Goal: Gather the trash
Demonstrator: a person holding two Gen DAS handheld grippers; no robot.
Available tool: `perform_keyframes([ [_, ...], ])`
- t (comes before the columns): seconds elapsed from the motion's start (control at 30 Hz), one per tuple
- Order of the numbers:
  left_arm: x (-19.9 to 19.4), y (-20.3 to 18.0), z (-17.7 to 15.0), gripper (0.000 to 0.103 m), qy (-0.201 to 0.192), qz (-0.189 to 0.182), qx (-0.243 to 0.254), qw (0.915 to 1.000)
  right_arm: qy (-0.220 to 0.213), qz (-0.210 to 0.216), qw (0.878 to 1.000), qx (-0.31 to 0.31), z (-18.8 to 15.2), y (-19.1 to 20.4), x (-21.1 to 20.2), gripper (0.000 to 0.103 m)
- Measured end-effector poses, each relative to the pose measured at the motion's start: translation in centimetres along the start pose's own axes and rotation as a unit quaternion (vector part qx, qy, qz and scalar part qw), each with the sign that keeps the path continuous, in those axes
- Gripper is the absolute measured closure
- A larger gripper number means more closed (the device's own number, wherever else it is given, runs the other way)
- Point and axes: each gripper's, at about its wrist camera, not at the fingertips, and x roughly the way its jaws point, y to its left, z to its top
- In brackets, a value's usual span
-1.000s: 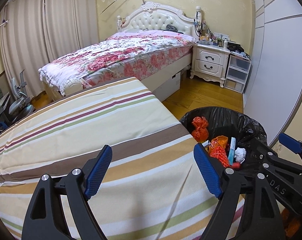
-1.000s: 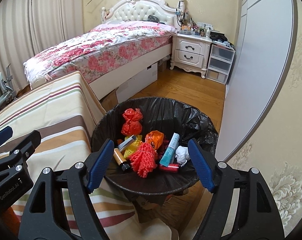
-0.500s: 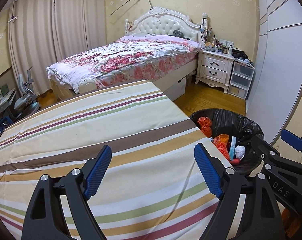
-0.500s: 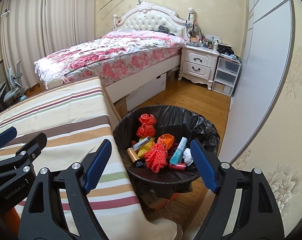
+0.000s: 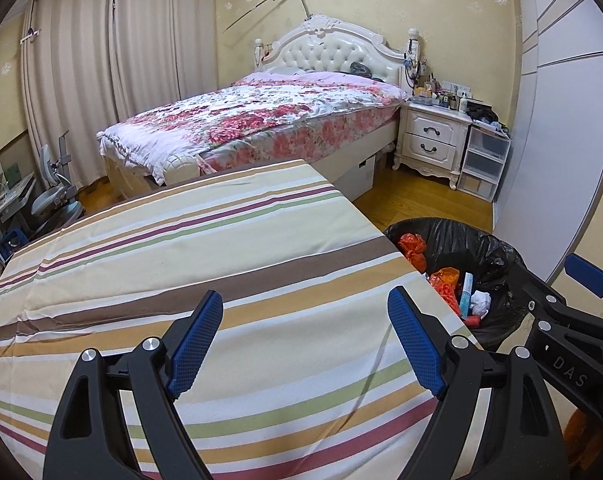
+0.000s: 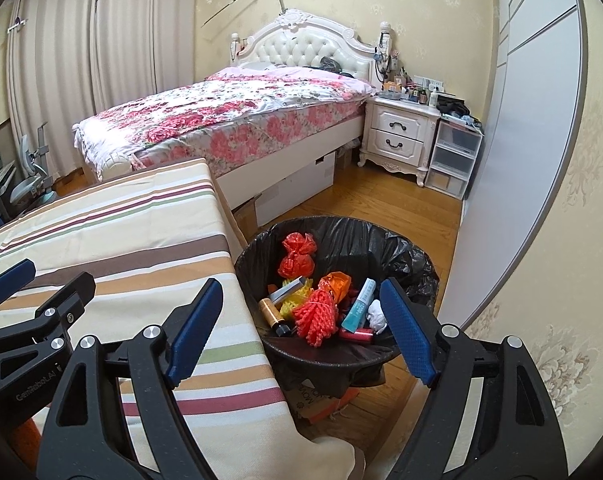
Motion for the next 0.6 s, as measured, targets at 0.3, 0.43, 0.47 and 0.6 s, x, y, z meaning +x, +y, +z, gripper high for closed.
perform_keyframes([
  [0.3,-0.06,0.08,0.01,0.021,0.003,-0.001,-0.002,1.0,0.0,0.0,1.0,0.0,0.0,-0.02,0.05,0.024],
  [0.43,-0.06,0.08,0.0,0.021,0.003,0.0,-0.002,1.0,0.0,0.0,1.0,0.0,0.01,-0.03,0.06,0.024],
  [0.47,-0.06,0.09,0.0,0.021,0.003,0.0,-0.002,1.0,0.0,-0.001,1.0,0.0,0.01,-0.04,0.05,0.024],
  [0.6,-0.06,0.11,-0.01,0.021,0.003,-0.001,-0.003,1.0,0.003,-0.001,1.0,0.0,-0.11,-0.08,0.13,0.024],
])
